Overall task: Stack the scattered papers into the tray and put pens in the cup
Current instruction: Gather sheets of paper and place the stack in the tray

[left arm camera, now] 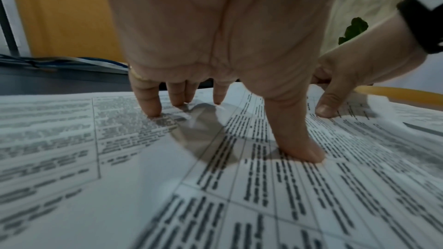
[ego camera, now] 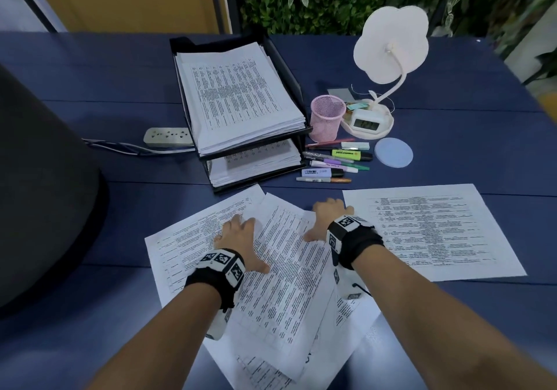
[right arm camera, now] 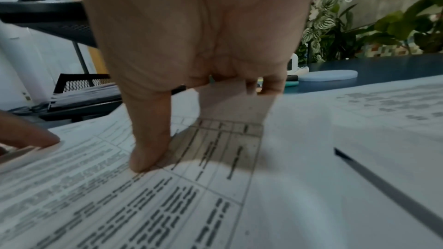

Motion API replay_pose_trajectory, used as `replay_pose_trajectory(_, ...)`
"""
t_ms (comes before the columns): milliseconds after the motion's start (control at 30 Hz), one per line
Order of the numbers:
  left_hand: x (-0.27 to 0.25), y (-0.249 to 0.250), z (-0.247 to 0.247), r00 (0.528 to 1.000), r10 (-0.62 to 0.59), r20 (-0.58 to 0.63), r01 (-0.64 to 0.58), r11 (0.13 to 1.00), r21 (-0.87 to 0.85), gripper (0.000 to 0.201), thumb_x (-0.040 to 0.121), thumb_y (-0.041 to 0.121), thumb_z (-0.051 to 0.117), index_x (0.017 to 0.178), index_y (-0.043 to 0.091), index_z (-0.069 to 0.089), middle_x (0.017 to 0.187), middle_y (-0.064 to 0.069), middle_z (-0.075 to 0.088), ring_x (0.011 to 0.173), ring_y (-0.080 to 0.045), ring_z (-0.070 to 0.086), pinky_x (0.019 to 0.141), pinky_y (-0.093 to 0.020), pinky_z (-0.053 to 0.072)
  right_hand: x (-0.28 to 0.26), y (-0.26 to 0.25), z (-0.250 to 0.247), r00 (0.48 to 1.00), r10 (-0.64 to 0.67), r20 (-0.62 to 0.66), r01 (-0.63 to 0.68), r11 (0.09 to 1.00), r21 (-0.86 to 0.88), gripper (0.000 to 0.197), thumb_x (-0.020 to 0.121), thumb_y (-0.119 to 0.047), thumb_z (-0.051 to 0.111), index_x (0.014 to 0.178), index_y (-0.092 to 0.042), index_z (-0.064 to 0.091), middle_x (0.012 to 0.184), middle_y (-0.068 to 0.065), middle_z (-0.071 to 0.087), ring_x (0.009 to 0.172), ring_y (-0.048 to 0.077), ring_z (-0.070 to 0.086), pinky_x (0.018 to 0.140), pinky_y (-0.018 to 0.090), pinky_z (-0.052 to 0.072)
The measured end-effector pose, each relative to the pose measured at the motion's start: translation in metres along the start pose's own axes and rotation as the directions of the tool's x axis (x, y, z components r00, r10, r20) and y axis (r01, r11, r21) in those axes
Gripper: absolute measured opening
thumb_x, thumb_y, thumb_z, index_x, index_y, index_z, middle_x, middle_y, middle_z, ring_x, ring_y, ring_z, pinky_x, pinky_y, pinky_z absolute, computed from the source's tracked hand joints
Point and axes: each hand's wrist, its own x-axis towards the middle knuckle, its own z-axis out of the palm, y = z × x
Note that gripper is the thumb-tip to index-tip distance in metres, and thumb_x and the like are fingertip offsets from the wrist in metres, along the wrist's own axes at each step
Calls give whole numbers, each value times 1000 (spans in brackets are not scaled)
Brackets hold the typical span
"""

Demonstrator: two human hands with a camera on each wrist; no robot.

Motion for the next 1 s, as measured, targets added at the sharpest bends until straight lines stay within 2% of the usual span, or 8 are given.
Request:
replay_pose_trajectory(167,-2,0,1,1000,-10,-2,10,1000,-25,122,59,55,81,150,20,7,157,-9,4,142,-29,14,109,-52,28,-4,1,-6,998,-33,56,20,975,222,75,71,-26,78,131,-11,36,129,13,46,110,30,56,84,36,52)
replay_pose_trajectory(333,-5,-1,2,999,1,-36,-5,993,-114,133,56,50,85,149,25,-7,158,-5,5,143,-28,15,110,-53,29,-15,7,-16,993,-111,28,104,978,179,55,84,-17,65,136,-14,46,139,6,47,124,25,49,97,31,45)
replay_pose_trajectory(433,-7,-4,2,995,-37,-94,-4,914,-406,142,51,42,90,148,30,-13,154,-9,24,139,-30,27,110,-52,31,-20,15,-13,993,-115,-38,121,935,332,49,82,-16,68,129,-15,55,137,5,49,121,23,51,92,25,41)
replay_pose_trajectory(533,-10,-14,-3,975,-181,-130,6,605,-796,114,60,36,87,147,18,16,140,-12,47,125,-30,49,105,-44,40,-25,21,-13,989,-80,-121,128,870,476,28,76,-14,74,103,-15,67,111,2,60,101,21,58,79,22,42)
replay_pose_trajectory(633,-9,-28,-5,989,-135,-53,35,574,-818,54,75,33,78,120,13,57,115,-6,67,99,-22,64,91,-38,51,-28,20,-14,977,-60,-203,164,820,548,18,72,-18,79,83,-11,66,81,-1,58,80,18,56,68,22,41)
replay_pose_trajectory(733,-9,-37,-4,994,-93,-51,5,526,-851,31,82,24,73,109,14,64,105,-5,71,95,-23,67,92,-42,52,-33,25,-17,971,43,-237,111,792,600,42,67,-39,81,95,-13,63,92,-2,60,88,18,58,76,27,46)
replay_pose_trajectory(900,-18,-55,-12,985,-96,-140,-103,319,-942,23,87,14,66,108,20,60,102,4,69,97,-15,65,90,-31,47,-44,42,-9,956,177,-233,1,794,607,69,66,-61,73,116,-17,58,115,1,63,105,23,59,89,36,49)
replay_pose_trajectory(1000,-22,-62,-20,977,-97,-188,-158,256,-954,26,87,11,65,113,16,61,105,1,69,101,-19,65,92,-35,48,-46,37,-1,954,164,-252,92,639,764,61,73,-53,72,118,-14,59,116,3,64,109,23,59,89,33,47)
